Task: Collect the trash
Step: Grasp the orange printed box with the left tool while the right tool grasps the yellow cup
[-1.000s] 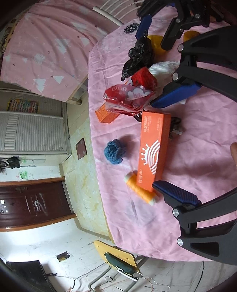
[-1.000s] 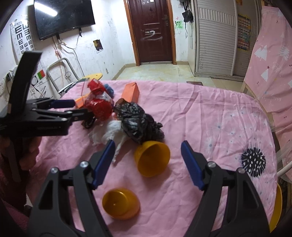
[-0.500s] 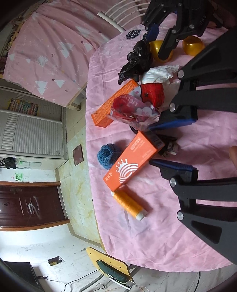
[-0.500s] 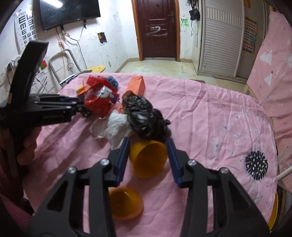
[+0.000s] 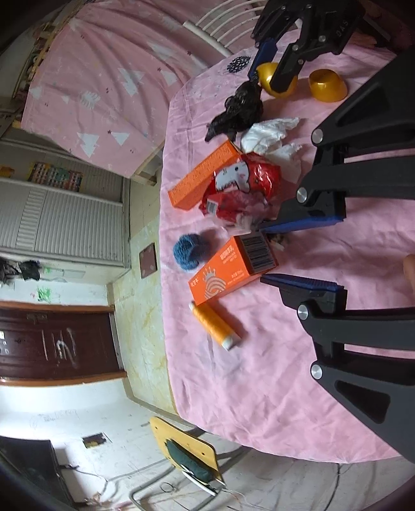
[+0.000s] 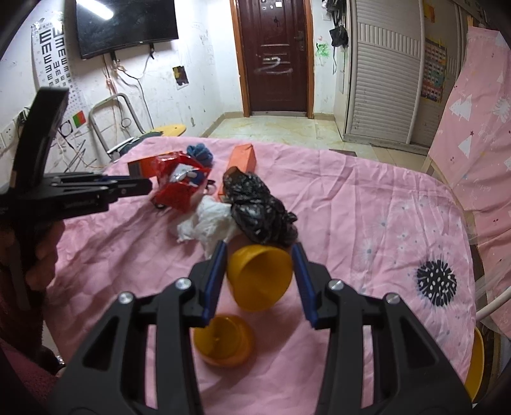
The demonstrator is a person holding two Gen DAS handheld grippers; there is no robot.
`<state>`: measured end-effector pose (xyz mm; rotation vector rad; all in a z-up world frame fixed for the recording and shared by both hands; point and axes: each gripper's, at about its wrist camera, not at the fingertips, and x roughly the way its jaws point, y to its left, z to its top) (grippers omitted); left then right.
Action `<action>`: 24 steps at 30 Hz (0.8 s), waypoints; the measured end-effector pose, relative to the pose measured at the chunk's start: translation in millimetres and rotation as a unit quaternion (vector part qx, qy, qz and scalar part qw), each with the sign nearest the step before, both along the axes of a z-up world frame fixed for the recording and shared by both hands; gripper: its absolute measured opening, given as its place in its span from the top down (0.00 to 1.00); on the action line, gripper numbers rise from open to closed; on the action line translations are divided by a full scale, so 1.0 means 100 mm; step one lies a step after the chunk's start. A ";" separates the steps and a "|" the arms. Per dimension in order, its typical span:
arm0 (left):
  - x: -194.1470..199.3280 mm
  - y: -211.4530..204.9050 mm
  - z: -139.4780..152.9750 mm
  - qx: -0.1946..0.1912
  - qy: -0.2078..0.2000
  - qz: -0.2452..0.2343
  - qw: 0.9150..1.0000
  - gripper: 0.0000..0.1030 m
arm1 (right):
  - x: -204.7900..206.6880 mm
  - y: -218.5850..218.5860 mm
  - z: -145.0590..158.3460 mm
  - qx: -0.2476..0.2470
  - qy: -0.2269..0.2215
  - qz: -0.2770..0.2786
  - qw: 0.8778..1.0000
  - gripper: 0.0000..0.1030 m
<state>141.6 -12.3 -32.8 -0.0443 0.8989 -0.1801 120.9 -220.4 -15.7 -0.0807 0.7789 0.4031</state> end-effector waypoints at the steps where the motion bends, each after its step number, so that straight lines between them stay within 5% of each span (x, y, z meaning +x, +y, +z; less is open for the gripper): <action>1: -0.02 0.03 0.00 -0.003 0.000 0.002 1.000 0.82 | -0.01 0.00 0.00 0.000 0.000 0.000 1.000 0.61; 8: -0.09 0.10 -0.05 0.012 0.004 0.007 1.000 0.78 | -0.05 -0.03 -0.01 0.001 -0.002 -0.002 1.000 0.61; 15: 0.03 0.17 -0.11 0.011 0.013 0.038 0.999 0.58 | -0.08 -0.03 -0.03 -0.002 0.000 0.000 1.000 0.61; 20: 0.17 0.13 -0.17 0.019 0.020 0.045 0.999 0.58 | -0.08 -0.04 -0.04 0.000 0.000 -0.002 1.000 0.61; 24: 0.23 0.09 -0.21 0.025 0.029 0.049 0.998 0.79 | -0.08 -0.03 -0.04 -0.002 -0.002 -0.003 1.000 0.61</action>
